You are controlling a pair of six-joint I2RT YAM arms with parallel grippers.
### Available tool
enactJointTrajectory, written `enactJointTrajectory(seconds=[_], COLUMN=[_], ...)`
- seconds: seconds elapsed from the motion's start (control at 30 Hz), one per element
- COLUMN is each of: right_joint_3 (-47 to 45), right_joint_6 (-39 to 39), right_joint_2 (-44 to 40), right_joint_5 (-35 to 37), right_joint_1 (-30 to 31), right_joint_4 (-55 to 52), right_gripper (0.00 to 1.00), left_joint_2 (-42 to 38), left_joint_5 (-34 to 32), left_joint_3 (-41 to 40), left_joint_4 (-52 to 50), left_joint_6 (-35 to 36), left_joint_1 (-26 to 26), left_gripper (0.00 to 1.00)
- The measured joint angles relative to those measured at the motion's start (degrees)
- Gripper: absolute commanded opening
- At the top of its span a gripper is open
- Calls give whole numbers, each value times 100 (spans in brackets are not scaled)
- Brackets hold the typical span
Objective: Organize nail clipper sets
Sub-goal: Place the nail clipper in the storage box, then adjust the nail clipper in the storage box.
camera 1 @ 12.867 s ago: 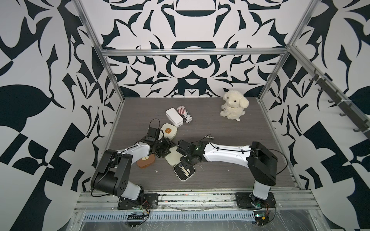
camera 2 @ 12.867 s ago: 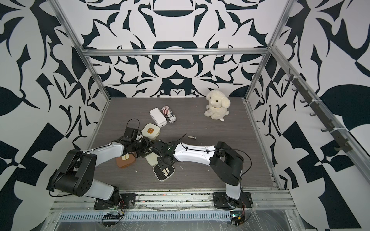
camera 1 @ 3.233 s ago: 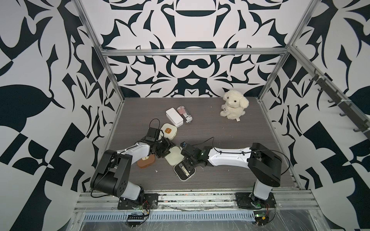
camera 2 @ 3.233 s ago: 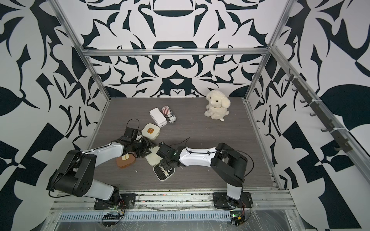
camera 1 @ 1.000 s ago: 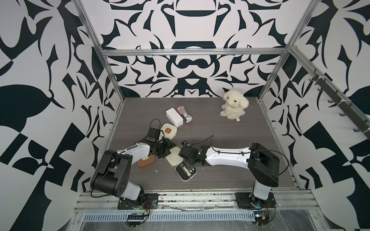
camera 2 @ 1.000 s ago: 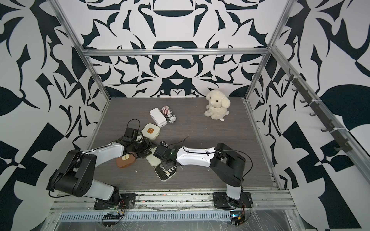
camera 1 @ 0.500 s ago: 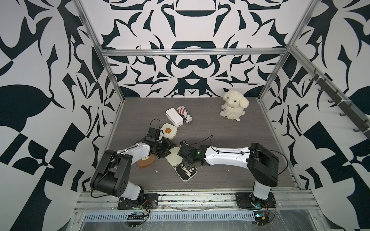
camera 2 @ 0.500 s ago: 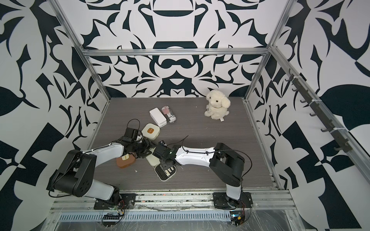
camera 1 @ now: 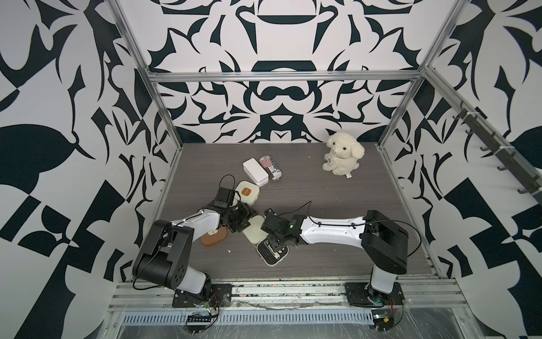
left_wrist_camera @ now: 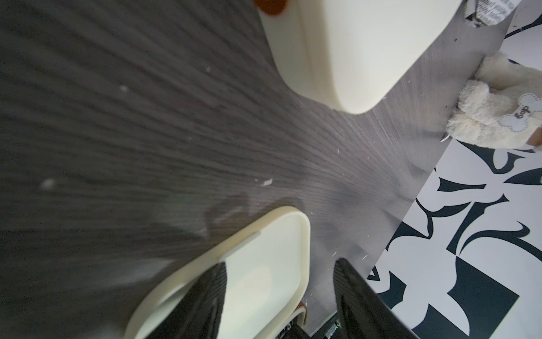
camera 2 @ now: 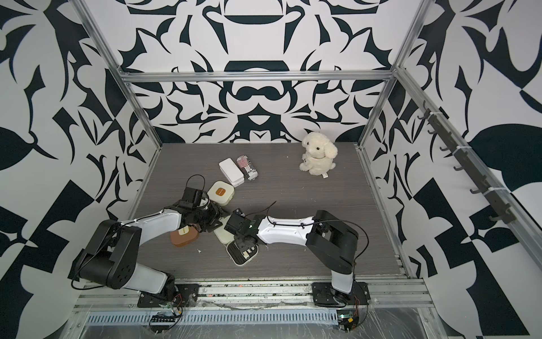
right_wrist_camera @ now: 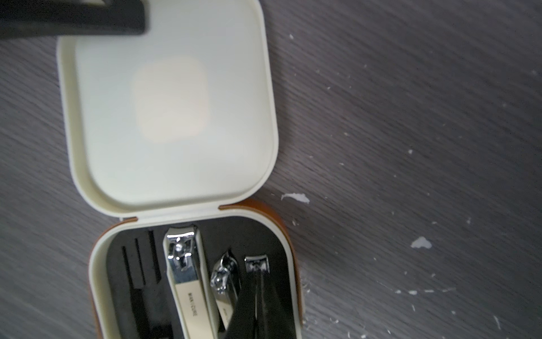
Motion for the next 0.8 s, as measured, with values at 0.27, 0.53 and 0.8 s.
enactJointTrajectory(seconds=[0.27, 0.53, 0.8], right_joint_3=[46, 116, 227], right_joint_6=[-24, -66, -118], right_joint_2=[-74, -90, -87], right_joint_5=[-15, -129, -249], right_joint_1=[15, 52, 85], right_joint_4=[-120, -177, -184], right_gripper=[12, 13, 13], left_joint_2=[0, 0, 0], left_joint_5=[0, 0, 0], left_joint_3=[0, 0, 0], left_joint_4=[-2, -2, -2], left_joint_6=[0, 2, 2], left_joint_1=[0, 0, 0], left_gripper=[63, 63, 63])
